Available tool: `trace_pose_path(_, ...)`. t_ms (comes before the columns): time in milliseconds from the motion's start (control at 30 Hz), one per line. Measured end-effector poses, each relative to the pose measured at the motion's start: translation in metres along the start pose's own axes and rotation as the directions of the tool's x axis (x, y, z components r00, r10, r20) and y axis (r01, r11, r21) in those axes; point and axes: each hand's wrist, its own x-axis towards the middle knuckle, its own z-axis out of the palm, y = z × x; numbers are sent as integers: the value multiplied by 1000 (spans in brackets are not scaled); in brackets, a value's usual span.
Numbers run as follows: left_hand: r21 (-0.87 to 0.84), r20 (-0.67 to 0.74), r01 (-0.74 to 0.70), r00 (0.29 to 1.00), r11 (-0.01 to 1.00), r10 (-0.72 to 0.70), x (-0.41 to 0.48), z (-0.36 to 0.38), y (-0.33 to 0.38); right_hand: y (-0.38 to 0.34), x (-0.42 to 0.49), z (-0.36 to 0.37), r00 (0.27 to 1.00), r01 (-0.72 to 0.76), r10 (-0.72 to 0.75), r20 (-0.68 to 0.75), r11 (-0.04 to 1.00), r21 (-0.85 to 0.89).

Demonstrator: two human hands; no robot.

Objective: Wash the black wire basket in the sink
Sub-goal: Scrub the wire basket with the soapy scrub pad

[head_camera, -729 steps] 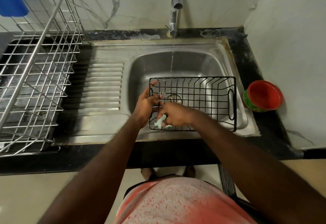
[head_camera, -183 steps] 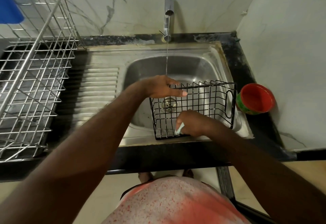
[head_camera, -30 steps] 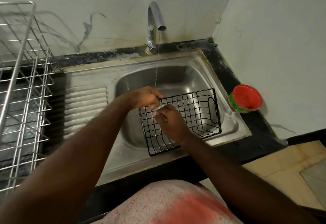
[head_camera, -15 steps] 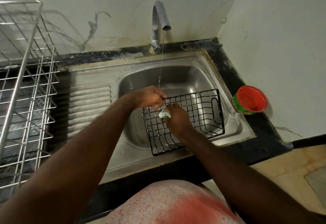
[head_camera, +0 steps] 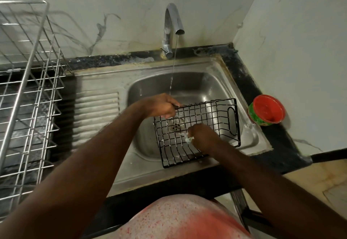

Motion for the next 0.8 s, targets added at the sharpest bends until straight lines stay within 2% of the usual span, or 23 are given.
trace_pose_path(100, 8, 9, -27, 1000, 1000, 27, 2, -1, -2, 23, 0, -9, 995, -56, 50, -82, 996, -75)
trace_pose_path(233, 13, 7, -27, 1000, 1000, 27, 1, -2, -3, 46, 1, -23, 969, -204, 168, -180, 957, -204)
trace_pose_path(333, 36, 1, -26, 1000, 999, 26, 3, -2, -4, 42, 0, -25, 954, -275, 244, -176, 944, -180)
trace_pose_path(400, 43, -7, -18, 1000, 999, 18, 3, -3, -5, 28, 0, -18, 962, -253, 242, -129, 964, -78)
trace_pose_path(500, 53, -6, -6, 1000, 999, 7, 1, -4, -5, -6, -7, -3, 994, -62, 70, -89, 994, 92)
trace_pose_path(567, 64, -9, 1, 1000, 998, -1, -1, -3, -2, -28, -8, 6, 986, 128, -115, -122, 987, 98)
trace_pose_path(700, 52, 4, 1, 1000, 999, -1, -3, -2, 0, -50, 1, 14, 864, 411, -424, -272, 906, -107)
trace_pose_path(767, 38, 19, 14, 1000, 999, -15, -3, -3, -1, -51, 7, 8, 802, 440, -515, -302, 852, -284)
trace_pose_path(800, 33, 21, 17, 1000, 999, -17, -4, -3, 0, -49, 10, 2, 800, 425, -519, -300, 844, -327)
